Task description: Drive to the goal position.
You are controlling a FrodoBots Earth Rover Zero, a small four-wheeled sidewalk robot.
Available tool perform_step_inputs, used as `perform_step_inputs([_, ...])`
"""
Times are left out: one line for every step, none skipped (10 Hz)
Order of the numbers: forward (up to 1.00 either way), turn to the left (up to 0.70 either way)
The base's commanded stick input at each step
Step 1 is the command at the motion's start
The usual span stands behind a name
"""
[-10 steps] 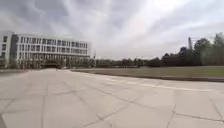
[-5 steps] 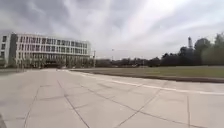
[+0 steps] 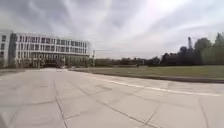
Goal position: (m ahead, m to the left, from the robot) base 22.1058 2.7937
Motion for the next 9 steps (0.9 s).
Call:
perform_step_inputs([0.7,0.0])
perform_step_inputs([0.7,0.0])
perform_step_inputs([0.7,0.0])
perform_step_inputs([0.7,0.0])
perform_step_inputs([0.7,0.0])
perform_step_inputs([0.7,0.0])
perform_step_inputs([0.7,0.0])
perform_step_inputs([0.7,0.0])
perform_step_inputs([0.7,0.0])
